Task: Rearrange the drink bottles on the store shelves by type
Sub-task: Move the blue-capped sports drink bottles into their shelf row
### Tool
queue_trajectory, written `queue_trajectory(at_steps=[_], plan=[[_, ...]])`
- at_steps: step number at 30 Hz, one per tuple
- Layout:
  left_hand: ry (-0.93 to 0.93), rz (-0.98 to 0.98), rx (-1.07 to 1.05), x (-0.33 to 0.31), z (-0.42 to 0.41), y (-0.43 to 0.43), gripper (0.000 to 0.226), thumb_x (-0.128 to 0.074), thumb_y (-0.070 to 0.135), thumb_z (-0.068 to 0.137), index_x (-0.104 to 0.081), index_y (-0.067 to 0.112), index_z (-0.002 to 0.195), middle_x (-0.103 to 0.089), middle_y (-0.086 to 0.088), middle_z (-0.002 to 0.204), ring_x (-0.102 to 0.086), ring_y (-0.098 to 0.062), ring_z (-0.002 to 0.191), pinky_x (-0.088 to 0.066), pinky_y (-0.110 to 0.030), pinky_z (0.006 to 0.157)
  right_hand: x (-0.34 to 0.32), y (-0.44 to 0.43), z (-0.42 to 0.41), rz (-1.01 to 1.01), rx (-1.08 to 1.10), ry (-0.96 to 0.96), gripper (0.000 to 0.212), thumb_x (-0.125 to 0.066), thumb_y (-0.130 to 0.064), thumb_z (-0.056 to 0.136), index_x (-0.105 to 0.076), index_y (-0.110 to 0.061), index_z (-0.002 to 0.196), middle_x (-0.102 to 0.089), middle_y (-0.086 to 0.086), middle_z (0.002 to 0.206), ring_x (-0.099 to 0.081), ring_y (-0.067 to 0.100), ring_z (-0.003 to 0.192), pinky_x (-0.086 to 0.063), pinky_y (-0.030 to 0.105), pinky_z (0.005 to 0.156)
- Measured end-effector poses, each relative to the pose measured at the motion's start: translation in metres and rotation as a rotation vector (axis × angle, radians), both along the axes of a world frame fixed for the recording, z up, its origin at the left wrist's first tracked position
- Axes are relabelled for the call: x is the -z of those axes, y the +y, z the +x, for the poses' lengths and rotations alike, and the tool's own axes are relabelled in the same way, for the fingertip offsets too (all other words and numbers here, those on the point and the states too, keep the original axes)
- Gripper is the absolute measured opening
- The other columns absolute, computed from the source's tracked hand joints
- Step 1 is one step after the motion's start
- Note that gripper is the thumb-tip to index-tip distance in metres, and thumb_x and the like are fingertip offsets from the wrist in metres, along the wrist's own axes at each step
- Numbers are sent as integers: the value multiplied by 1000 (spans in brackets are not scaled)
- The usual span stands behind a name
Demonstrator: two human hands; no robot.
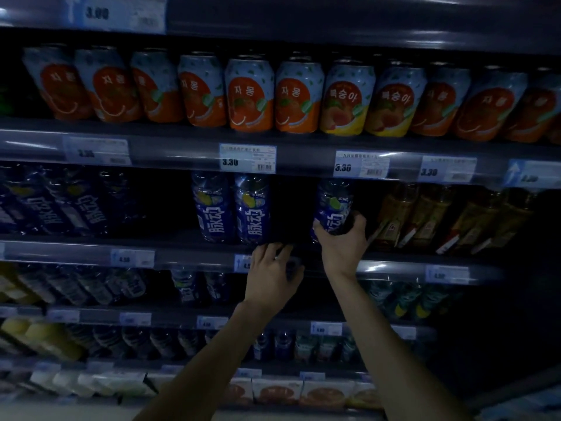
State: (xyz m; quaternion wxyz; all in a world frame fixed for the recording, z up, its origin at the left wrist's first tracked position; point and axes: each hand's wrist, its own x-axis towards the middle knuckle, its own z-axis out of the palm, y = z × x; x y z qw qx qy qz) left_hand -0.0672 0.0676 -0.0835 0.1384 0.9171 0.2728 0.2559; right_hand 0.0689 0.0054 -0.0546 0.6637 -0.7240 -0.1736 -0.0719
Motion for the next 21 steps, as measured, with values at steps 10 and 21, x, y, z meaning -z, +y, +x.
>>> queue_trajectory(at_steps=[10,21], plan=[[-64,-97,45,-8,-36,13,52,-60,41,88,-52,14,131,-51,-8,133,-42,-28,127,-34,-43,107,1,-9,-34,-13,-51,-81,61,-88,-25,64,-49,-26,111,-60,-8,98,-57,0,87,-38,-2,69],[-80,-215,26,15,-101,38,44,-63,36,87,-57,12,124,-57,-10,117,-54,-29,106,-46,-48,92,27,-9,-116,-11,-202,-93,65,-86,-27,69,-41,-56,107,-56,-20,109,-57,-9,98,-46,7,80]])
